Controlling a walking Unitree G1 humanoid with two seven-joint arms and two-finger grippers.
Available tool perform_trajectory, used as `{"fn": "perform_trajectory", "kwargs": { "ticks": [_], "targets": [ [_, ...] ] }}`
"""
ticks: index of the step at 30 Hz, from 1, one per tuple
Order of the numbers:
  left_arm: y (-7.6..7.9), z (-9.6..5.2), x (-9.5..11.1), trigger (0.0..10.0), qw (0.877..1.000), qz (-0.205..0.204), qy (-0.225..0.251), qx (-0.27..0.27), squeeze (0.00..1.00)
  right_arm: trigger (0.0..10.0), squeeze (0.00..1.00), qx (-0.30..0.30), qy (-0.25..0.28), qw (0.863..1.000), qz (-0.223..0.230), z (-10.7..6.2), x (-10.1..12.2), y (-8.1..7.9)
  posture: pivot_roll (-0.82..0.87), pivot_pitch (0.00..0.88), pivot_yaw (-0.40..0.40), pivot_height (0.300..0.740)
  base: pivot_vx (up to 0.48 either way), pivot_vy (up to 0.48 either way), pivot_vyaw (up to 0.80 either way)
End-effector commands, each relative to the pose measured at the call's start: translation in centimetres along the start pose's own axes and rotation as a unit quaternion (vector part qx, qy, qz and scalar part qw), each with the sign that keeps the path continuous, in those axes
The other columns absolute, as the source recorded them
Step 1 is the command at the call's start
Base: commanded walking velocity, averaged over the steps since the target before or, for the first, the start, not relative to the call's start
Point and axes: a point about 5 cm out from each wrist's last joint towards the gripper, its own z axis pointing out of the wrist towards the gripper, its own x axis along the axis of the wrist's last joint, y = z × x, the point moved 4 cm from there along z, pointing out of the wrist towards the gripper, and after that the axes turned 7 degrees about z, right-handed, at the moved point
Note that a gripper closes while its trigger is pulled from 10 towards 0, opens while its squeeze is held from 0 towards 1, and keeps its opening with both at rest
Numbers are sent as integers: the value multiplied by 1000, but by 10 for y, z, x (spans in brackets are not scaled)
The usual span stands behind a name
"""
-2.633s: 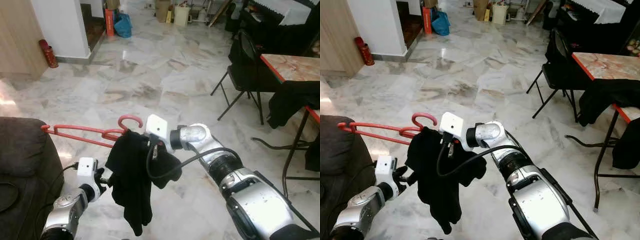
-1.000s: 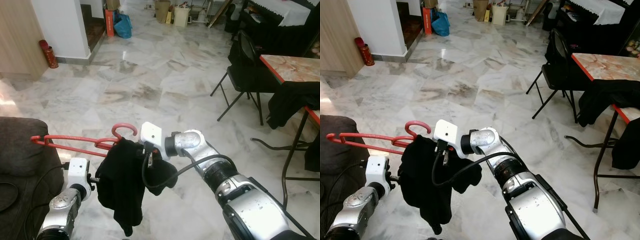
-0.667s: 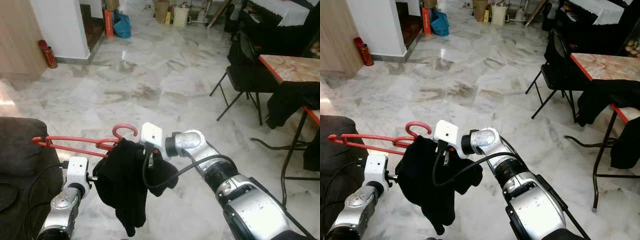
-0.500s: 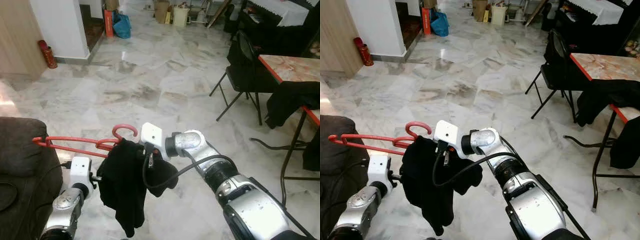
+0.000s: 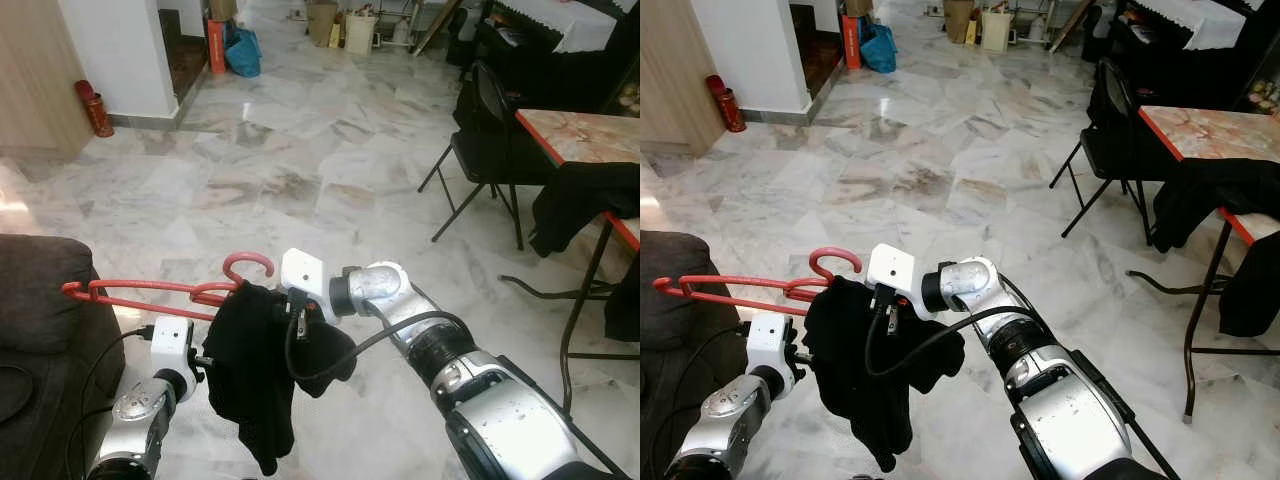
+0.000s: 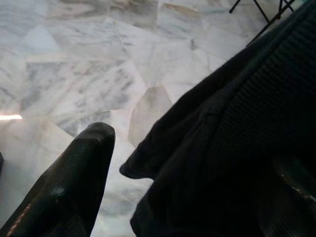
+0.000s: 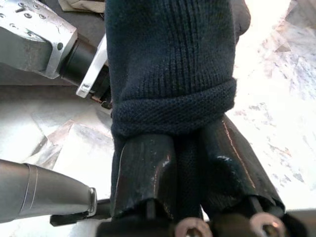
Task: Hang hanger
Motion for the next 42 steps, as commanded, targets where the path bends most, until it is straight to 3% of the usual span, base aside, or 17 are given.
{"fn": "perform_trajectory", "kwargs": {
  "ticks": [1,2,3,27,42],
  "targets": [
    [4,1,-3,9608,1000,-5,-10,-11,0,10000,0,0,16,1000,-17,-1,12,1,191,0,-67,732,0,0,0],
    [5,1,-5,5490,1000,-6,-14,-14,0,10000,0,2,17,1000,-17,-1,12,1,191,0,-68,732,0,0,0],
    [5,1,-8,0,1000,-6,-20,-12,0,10000,0,3,17,1000,-17,-1,12,0,191,0,-68,732,0,0,0],
    [3,-1,-17,0,999,-4,-35,-1,0,10000,0,-6,15,1000,-14,-4,11,4,189,0,-68,732,0,0,0],
    [-4,-5,-22,0,999,3,-41,21,0,10000,0,-47,-9,999,-19,-21,1,19,186,0,-68,732,0,0,0]
  ]
}}
